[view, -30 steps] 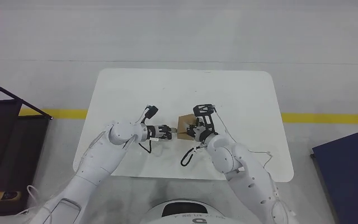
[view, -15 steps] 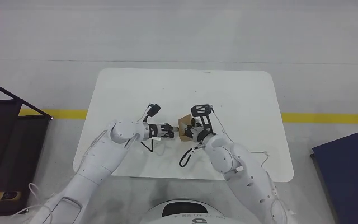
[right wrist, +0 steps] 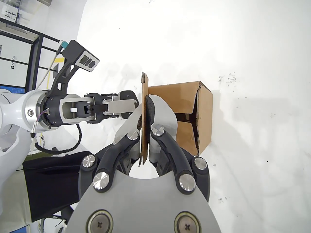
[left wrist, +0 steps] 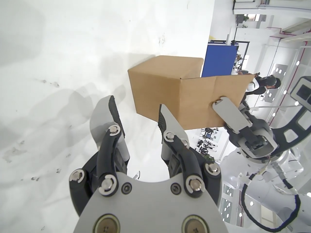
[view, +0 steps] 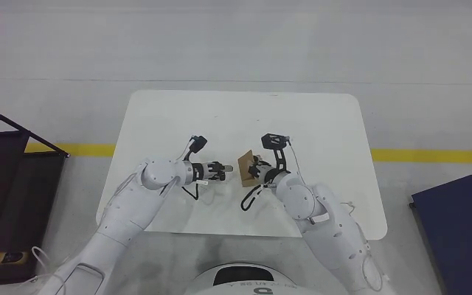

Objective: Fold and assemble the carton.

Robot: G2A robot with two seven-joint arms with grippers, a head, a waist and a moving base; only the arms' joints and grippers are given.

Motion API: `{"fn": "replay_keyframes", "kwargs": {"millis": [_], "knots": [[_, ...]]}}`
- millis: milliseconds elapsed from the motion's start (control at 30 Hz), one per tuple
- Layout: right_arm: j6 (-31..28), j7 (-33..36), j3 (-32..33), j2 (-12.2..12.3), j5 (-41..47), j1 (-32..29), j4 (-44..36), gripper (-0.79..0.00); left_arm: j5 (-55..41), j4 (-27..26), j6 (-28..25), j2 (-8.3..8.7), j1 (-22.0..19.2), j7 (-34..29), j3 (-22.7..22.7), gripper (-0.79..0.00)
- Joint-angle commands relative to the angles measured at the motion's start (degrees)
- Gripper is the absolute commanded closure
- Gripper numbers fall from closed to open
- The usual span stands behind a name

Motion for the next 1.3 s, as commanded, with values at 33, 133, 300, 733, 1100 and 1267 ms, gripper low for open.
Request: {"fn": "replay_keyframes", "kwargs": {"millis": [33, 133, 300, 733, 1100, 1267], "knots": [[0.4, 0.0, 0.0, -0.1, 1.0, 0.3, 0.4, 0.000, 0.0, -0.3, 0.0, 0.08, 0.1, 0.0, -0.1, -0.326], [0.8, -1.1, 0.2, -0.2, 2.5, 0.2, 0.7, 0.000, 0.0, -0.7, 0.0, 0.16, 0.2, 0.0, -0.3, -0.326], [1.4, -2.9, 1.0, -0.3, 5.1, -0.2, 0.8, 0.000, 0.1, -1.3, 0.2, 0.30, 0.2, -0.1, -0.5, -0.391], [1.6, -8.7, 8.0, 0.7, 6.4, -6.8, -7.4, -0.785, 2.0, -6.7, 1.4, 1.39, 0.1, -1.6, -3.5, -0.785], [-17.0, -16.9, 17.1, 0.4, 35.2, -13.2, 5.3, -0.785, 5.5, -5.2, 4.4, 0.54, -4.0, -5.2, 2.3, -0.785], [-23.9, -15.8, 16.0, 0.3, 38.6, -12.4, 10.6, -0.785, 6.0, -2.7, 5.0, -0.27, -6.5, -5.7, 5.3, -0.785]]}}
